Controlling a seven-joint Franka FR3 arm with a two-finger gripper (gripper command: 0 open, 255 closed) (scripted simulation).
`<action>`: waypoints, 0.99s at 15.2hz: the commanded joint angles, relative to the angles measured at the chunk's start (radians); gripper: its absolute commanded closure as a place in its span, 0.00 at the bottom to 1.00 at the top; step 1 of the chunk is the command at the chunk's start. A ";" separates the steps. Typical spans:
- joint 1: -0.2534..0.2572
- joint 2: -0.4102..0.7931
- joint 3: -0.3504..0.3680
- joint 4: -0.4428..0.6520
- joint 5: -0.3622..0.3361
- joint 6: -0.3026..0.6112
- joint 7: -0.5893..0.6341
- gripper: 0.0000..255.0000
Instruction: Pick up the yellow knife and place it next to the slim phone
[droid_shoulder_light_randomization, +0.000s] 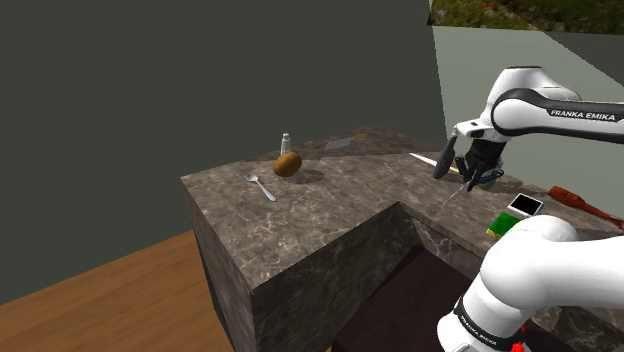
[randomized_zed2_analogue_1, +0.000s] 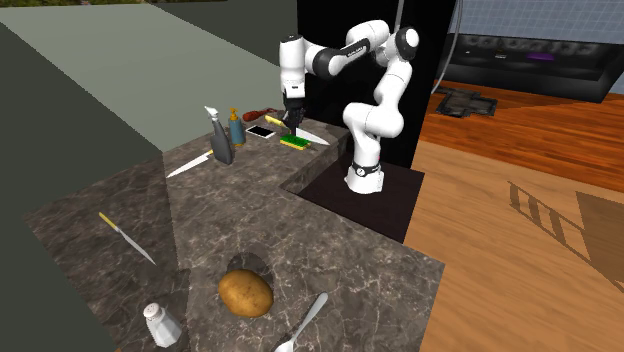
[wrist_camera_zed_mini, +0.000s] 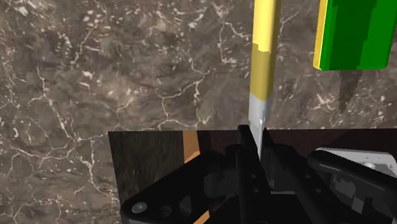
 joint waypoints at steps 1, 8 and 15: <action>-0.033 -0.020 -0.036 0.006 -0.035 -0.015 -0.051 1.00; -0.118 -0.048 -0.170 0.081 -0.146 -0.059 -0.235 1.00; -0.142 -0.030 -0.315 0.211 -0.238 -0.079 -0.411 1.00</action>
